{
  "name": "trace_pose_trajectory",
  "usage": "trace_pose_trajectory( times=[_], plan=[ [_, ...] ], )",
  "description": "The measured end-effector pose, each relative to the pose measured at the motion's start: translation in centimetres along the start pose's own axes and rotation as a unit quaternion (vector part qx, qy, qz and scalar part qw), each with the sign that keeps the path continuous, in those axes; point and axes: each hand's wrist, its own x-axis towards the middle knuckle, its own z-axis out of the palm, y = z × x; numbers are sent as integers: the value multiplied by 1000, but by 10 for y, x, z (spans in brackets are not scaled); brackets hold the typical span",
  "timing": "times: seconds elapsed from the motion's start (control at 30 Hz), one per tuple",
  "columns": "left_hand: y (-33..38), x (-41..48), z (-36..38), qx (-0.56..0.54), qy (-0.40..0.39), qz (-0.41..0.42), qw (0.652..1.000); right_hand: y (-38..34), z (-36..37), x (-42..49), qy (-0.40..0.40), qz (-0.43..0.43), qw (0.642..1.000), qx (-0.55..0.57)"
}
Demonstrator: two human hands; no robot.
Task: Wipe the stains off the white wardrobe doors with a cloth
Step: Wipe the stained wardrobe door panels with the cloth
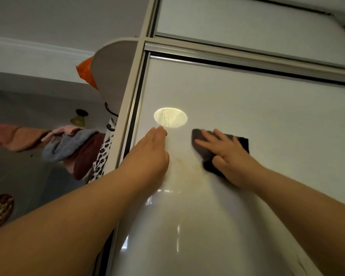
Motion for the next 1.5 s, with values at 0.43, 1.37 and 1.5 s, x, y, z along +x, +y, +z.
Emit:
trace_pose_trajectory(
  times=[0.43,1.37,1.5],
  plan=[
    [9,-5,-9,1,-23,-28,999,-46,42,-35,6,-100,993,-60],
    [32,-18,32,136,-45,83,986,30,30,-62,51,40,993,-99],
    [29,-22,41,178,-29,80,980,62,24,-99,26,-18,993,-115]
  ],
)
